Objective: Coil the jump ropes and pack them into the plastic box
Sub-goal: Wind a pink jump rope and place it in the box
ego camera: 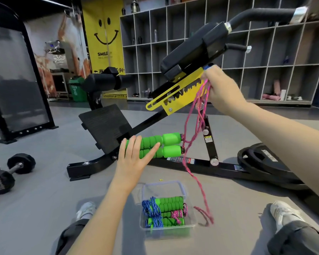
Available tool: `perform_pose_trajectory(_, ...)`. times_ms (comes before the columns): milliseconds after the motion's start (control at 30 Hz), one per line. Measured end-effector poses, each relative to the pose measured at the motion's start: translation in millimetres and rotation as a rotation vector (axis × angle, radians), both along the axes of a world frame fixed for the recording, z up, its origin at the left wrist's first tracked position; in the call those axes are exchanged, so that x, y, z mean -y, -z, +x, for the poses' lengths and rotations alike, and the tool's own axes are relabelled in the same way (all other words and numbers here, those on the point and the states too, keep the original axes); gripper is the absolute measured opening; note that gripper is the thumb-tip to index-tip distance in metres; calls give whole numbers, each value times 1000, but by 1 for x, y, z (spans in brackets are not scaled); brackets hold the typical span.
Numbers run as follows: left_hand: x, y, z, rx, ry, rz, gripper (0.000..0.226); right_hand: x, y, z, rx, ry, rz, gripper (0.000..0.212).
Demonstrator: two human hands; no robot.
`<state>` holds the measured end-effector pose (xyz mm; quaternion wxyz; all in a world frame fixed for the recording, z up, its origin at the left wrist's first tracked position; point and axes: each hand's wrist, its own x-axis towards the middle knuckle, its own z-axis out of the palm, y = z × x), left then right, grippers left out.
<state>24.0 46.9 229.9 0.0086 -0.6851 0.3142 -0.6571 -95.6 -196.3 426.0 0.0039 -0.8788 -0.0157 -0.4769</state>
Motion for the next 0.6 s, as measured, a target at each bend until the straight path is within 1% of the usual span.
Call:
perform_pose_trajectory(33, 2, -1, 0, -3, 2, -26, 74, 0, -5, -2, 89, -49, 18, 7)
perform_pose_trajectory(67, 2, -3, 1, -9, -1, -46, 72, -1, -10, -3, 121, -77, 35, 7)
perform_pose_trajectory(100, 2, -5, 1, -18, -4, -56, 71, -1, -15, -3, 86, -80, 52, 10)
perform_pose_trajectory(167, 0, -8, 0, -34, -11, -60, 69, 0, -16, -3, -63, -42, 72, 14)
perform_pose_trajectory(200, -1, -9, 1, -38, -12, -59, 69, 0, -14, -4, -74, -27, 90, 15)
perform_pose_trajectory(300, -2, -9, -2, -44, -22, -61, 71, 4, -4, -10, 100, -59, 209, 15)
perform_pose_trajectory(333, -3, -9, -3, -49, -21, -59, 71, 7, 0, -9, 78, -47, 241, 15)
perform_pose_trajectory(400, -4, -5, -3, -44, -16, -47, 73, 15, 14, -7, -101, 12, 242, 15)
perform_pose_trajectory(433, -4, -3, -1, -37, -20, -38, 75, 17, 22, -7, -119, 12, 249, 13)
perform_pose_trajectory(533, -3, 4, 1, -36, -31, -38, 76, 14, 29, -8, 103, -70, 299, 13)
perform_pose_trajectory(567, -2, 7, 1, -38, -32, -40, 78, 13, 29, -7, 90, -65, 293, 14)
perform_pose_trajectory(600, -1, 11, 2, -43, -29, -42, 80, 15, 33, -3, 14, -31, 282, 15)
